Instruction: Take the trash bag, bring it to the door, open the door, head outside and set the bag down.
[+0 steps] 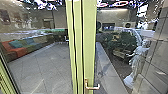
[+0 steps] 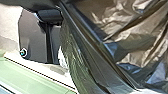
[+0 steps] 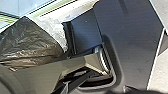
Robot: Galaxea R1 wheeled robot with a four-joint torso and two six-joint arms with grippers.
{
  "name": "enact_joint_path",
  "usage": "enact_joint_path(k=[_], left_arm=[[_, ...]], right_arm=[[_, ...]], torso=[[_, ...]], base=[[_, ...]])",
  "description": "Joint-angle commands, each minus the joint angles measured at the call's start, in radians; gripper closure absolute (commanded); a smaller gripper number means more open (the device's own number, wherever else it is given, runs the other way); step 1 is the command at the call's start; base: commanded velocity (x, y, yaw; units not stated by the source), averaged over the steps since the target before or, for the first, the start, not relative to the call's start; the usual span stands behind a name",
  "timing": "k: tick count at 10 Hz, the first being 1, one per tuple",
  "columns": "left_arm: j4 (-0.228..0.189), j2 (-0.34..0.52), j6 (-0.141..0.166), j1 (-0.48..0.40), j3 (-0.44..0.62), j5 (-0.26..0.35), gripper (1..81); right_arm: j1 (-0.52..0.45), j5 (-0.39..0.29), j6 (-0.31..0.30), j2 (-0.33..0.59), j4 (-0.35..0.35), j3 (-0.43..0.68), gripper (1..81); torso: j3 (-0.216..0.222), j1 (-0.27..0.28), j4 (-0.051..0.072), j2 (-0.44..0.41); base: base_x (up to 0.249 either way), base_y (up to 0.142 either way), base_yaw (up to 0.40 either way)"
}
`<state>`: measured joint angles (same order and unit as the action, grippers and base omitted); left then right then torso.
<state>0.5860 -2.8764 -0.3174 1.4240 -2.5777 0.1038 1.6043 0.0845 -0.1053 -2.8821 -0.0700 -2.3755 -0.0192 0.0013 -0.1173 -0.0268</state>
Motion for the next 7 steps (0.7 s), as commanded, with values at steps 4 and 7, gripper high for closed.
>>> enact_joint_path(k=[4, 7], left_arm=[[0.005, 0.187, -0.008, -0.056, 0.273, 0.063, 81.1], [0.009, 0.225, -0.005, -0.056, 0.336, 0.063, 81.1]], right_arm=[[-0.028, -0.008, -0.005, 0.333, 0.001, 0.550, 1.0], [-0.026, 0.044, -0.005, 0.535, 0.001, 0.822, 1.0]], torso=[[0.000, 0.000, 0.000, 0.000], [0.000, 0.000, 0.000, 0.000]], base=[[0.000, 0.000, 0.000], [0.000, 0.000, 0.000]])
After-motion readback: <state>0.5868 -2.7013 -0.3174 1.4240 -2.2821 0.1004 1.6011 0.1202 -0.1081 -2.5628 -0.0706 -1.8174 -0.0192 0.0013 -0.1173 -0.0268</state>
